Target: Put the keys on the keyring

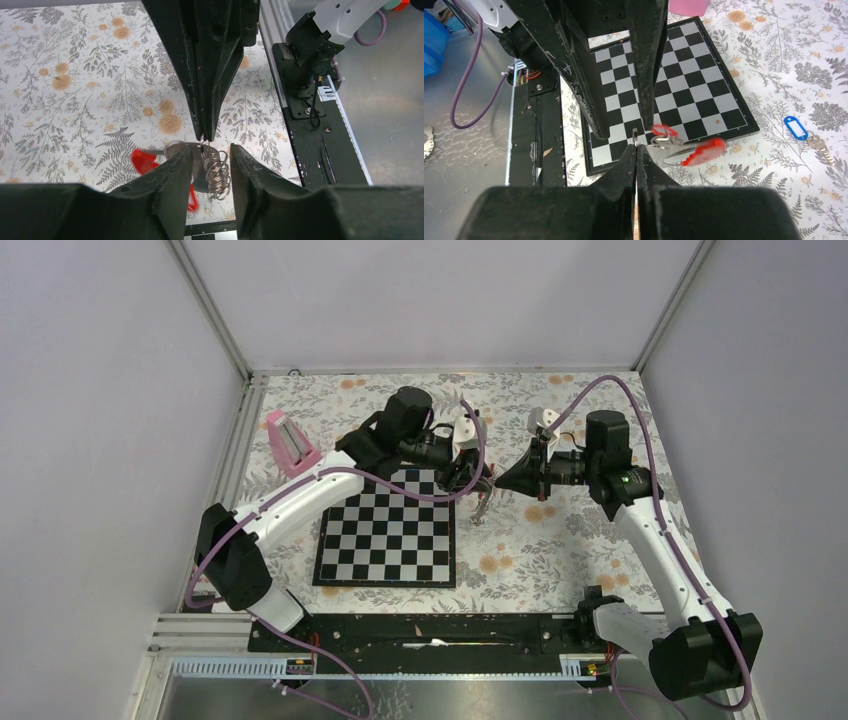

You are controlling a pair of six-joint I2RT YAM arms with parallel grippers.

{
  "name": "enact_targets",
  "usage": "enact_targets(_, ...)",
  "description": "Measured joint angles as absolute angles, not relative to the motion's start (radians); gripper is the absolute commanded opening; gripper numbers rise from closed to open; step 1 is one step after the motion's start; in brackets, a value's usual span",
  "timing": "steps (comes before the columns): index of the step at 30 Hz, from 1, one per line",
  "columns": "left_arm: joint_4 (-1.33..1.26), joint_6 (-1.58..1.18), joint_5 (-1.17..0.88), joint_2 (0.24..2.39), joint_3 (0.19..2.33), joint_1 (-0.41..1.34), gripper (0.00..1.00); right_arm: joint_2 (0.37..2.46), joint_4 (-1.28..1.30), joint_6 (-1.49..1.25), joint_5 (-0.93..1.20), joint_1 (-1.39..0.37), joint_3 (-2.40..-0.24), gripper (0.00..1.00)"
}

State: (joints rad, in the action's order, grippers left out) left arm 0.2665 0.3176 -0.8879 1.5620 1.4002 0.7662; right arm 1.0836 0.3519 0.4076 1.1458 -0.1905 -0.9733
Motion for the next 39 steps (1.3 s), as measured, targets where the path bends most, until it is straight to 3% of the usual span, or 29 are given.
enact_targets(17, 0.290, 0.344, -0.888, 1.561, 1.400, 0.777, 0.16, 1.064, 0.292, 0.339, 1.172, -0.191, -0.943, 0.00)
enact_targets(23, 0.291, 0.338, -0.884, 1.561, 1.400, 0.778, 0.00, 1.063, 0.286, 0.335, 1.173, -0.191, -0.935, 0.00)
enact_targets(33, 0.279, 0.307, -0.883, 1.576, 1.401, 0.778, 0.04, 1.060, 0.297, 0.334, 1.162, -0.192, -0.932, 0.00)
enact_targets(39, 0.272, 0.291, -0.888, 1.581, 1.401, 0.778, 0.14, 1.060, 0.301, 0.334, 1.155, -0.192, -0.931, 0.00)
